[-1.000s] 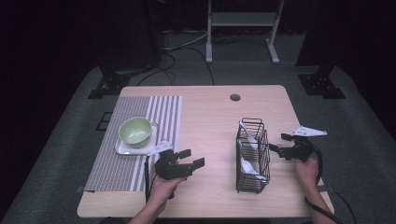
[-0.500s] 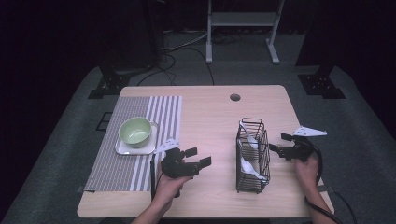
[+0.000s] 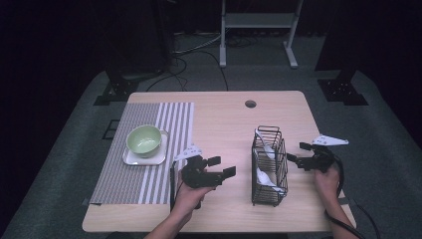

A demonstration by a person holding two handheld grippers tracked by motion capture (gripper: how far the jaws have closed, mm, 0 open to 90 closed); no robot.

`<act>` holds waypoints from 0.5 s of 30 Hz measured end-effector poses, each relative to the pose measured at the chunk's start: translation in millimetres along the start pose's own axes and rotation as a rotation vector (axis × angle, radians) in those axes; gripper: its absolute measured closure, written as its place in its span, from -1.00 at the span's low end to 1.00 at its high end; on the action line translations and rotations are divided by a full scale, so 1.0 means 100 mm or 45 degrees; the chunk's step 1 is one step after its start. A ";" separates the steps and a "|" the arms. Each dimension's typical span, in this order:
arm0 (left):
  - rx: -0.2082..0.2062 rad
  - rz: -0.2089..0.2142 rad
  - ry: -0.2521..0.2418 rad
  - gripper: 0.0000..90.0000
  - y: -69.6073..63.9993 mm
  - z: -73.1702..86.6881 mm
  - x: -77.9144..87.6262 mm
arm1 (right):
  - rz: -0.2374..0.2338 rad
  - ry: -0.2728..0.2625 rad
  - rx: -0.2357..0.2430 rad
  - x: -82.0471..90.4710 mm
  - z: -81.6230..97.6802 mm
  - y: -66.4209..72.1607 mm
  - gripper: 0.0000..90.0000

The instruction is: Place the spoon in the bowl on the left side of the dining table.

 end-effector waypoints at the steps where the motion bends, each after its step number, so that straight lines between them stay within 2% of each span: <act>1: -0.005 -0.001 0.002 -0.65 -0.01 -0.01 -0.01 | -0.001 0.000 0.000 0.00 0.00 0.00 -0.68; 15: -0.010 0.036 0.027 -0.64 -0.12 -0.09 -0.23 | -0.002 -0.007 -0.003 0.01 0.00 0.00 -0.68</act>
Point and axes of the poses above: each handheld gripper's, and its own axes: x roughly backward along the jaws, z roughly out of its underside, y roughly to its left, the point moved 2 cm from there along -x, roughly forward along the jaws, and after that the axes turned 6 degrees about -y, right-handed, at the moved point
